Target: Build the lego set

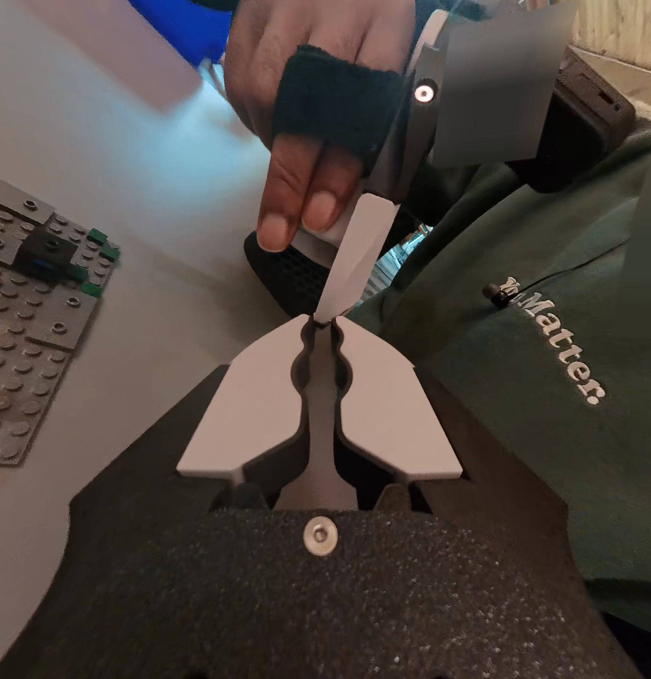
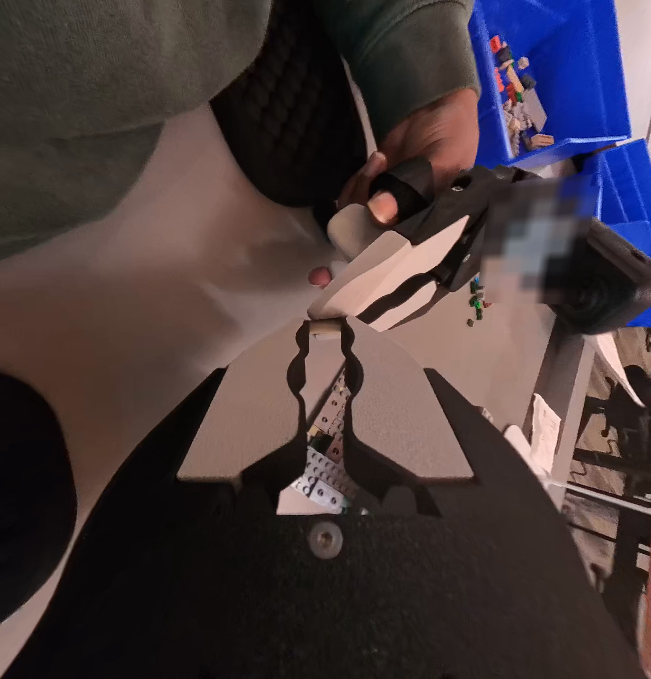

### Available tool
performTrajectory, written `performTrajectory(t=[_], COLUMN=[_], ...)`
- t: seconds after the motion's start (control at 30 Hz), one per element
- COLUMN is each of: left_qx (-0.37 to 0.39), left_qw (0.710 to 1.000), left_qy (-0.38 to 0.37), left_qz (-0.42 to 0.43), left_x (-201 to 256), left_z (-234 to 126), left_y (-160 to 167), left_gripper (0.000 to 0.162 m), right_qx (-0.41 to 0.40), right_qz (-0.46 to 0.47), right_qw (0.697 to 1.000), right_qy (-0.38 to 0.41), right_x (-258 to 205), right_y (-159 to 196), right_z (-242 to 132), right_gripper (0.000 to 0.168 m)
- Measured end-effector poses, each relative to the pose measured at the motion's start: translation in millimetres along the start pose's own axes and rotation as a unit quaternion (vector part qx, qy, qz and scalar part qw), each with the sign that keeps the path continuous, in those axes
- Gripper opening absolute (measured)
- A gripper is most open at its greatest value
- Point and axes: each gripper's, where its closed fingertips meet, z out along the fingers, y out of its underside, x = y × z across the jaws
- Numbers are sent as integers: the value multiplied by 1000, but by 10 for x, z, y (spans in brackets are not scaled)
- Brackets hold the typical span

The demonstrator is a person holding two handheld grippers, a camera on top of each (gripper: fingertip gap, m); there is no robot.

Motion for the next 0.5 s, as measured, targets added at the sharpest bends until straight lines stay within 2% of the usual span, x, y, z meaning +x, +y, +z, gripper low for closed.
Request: performTrajectory(t=[0.13,0.2,0.27,0.37,0.5], left_qx=[55,75,94,123,140], left_qw=[998,995,991,983,964], left_qy=[-9,-21,-27,-40,-75], left_qz=[37,67,90,134,212], left_x=[24,34,51,81,142], left_z=[-101,-141,-172,-201,-189], left_y=[-131,-170,-206,-277,-356], left_gripper=[7,7,7,7,7], right_qx=[66,111,154,220,324], right_qz=[137,216,298,441,595], right_qw=[988,969,939,864,736], right_qy=[24,50,81,102,7], right_x=[110,176,239,301,266], right_y=[-32,-13,23,74,-20], right_z=[-76,-136,-181,-229,-310], right_gripper=[32,35,31,24,22])
